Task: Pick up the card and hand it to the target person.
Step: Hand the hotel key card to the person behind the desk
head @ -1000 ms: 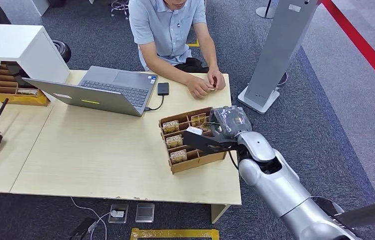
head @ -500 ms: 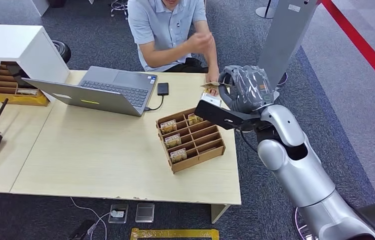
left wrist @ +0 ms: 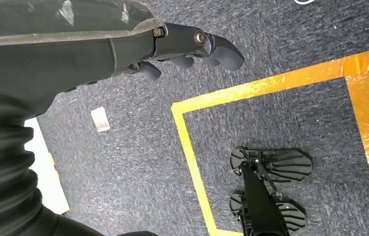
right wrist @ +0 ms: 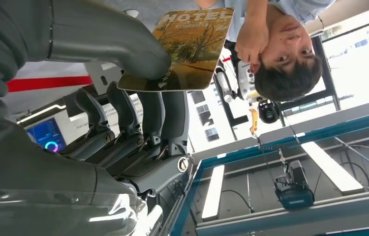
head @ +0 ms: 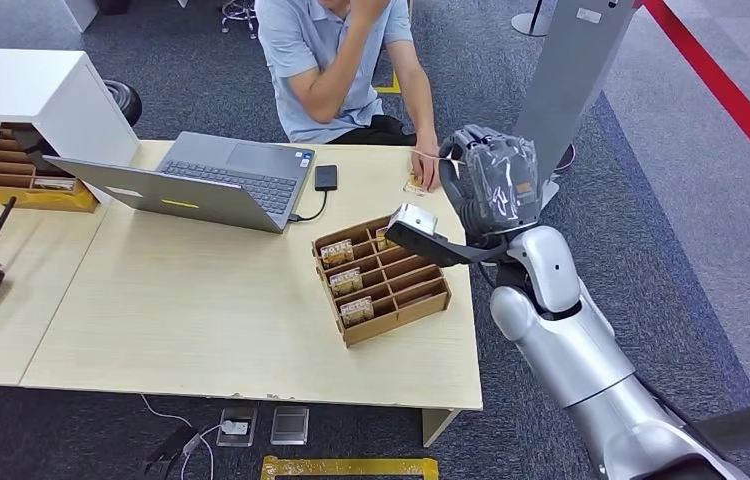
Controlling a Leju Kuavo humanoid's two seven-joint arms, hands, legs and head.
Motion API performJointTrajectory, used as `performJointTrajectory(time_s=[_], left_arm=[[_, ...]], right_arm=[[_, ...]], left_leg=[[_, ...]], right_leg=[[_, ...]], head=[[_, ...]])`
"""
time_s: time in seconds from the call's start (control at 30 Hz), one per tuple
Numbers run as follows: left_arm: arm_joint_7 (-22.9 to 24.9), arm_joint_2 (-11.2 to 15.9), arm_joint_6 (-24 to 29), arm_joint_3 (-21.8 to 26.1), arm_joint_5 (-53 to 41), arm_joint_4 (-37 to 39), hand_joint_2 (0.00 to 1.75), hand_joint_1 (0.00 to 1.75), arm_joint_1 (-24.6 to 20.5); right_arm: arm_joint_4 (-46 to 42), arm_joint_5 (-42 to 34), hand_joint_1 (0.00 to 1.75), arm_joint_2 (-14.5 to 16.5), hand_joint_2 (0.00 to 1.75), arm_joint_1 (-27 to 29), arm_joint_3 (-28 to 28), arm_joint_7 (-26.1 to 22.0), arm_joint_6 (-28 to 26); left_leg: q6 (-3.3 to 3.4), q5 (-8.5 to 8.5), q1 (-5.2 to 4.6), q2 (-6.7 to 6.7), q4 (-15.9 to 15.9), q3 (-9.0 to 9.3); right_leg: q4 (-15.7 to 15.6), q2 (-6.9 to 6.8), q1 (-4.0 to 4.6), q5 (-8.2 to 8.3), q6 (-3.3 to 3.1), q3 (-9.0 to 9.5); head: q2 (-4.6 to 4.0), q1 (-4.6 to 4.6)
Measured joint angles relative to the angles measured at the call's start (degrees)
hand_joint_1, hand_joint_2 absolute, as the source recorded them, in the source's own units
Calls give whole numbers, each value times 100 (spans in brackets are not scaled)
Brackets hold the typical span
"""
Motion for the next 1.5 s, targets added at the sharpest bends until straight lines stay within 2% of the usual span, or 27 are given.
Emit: performJointTrajectory(time_s=[0.33,0.87,1.0,1.13,1.33,1.5], left_arm=[[10,-3,-15,-2,-1,0,175,0,-10],[10,-3,13,-2,4,2,175,0,4],[3,-3,-9,-2,8,1,175,0,6],[-40,-3,-49,-2,23,1,0,0,19],[-45,-3,55,-2,92,1,0,0,79],[-73,-3,119,-1,179,2,0,0,170]], right_arm=[[559,-89,145,170,175,-27,5,-11,-184],[925,-173,145,313,175,-48,15,-18,-279],[991,-240,0,340,175,-55,19,-21,-297],[1058,-343,0,361,175,-63,22,-31,-337],[1062,-988,0,359,175,-41,17,-132,-338],[896,-2124,0,322,175,147,-27,-336,60]], left_leg=[[0,0,0,0,0,0],[0,0,0,0,0,0],[0,0,0,0,0,0],[0,0,0,0,0,0],[0,0,0,1,0,1],[0,0,0,2,0,1]], right_leg=[[1,0,0,0,0,0],[1,0,0,0,0,0],[1,0,0,0,0,0],[1,0,0,0,0,1],[1,0,0,0,0,-1],[0,0,0,0,0,-2]], head=[[0,1],[0,1],[1,1],[0,1],[0,0],[0,0]])
